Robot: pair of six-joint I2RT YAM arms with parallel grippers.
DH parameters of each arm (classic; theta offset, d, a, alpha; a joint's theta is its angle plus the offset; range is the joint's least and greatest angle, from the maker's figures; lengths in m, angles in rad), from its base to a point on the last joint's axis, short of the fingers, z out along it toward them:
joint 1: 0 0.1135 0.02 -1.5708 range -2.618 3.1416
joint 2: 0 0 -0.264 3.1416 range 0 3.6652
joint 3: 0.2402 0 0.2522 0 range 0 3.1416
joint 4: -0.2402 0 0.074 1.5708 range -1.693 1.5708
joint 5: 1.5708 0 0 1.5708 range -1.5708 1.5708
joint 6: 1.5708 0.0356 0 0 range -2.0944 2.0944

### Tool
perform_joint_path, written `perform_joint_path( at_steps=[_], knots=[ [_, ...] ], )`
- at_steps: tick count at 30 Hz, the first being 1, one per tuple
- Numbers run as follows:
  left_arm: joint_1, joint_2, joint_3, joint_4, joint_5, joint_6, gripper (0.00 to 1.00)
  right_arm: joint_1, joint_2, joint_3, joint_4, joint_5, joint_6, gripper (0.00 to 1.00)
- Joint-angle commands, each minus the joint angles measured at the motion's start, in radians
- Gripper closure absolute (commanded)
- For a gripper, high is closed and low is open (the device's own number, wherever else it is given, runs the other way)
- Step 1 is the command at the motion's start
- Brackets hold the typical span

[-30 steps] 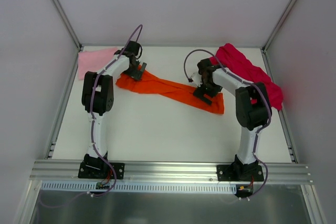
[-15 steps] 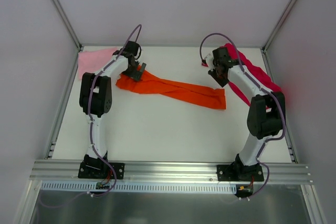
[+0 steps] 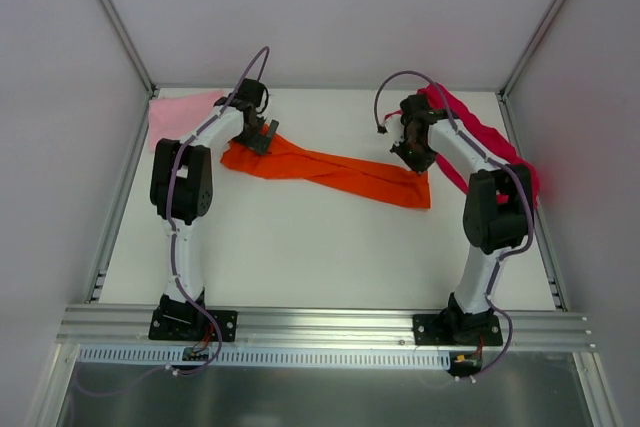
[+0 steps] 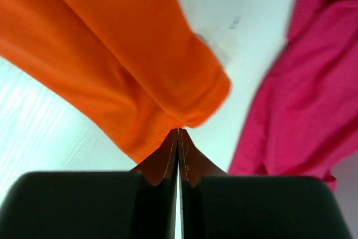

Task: Fold and stack the t-shirts
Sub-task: Rotate the tshirt 90 degrees

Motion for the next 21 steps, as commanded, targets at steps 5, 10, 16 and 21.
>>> perform_joint_path(
  at_steps=[5, 10, 16, 21],
  knots=[
    [-0.001, -0.058, -0.027, 0.02, 0.01, 0.006, 0.01, -0.011, 0.126, 0.081, -0.168, -0.152, -0.028, 0.99],
    [0.004, -0.064, -0.03, 0.017, 0.013, 0.006, 0.01, -0.017, 0.191, 0.114, -0.2, -0.194, -0.042, 0.99],
    [0.008, -0.08, -0.03, 0.017, 0.022, 0.0, 0.01, -0.017, 0.229, 0.121, -0.198, -0.206, -0.039, 0.99],
    [0.008, -0.078, -0.037, 0.02, 0.03, -0.002, 0.01, -0.017, 0.26, 0.137, -0.234, -0.255, -0.053, 0.99]
  ],
)
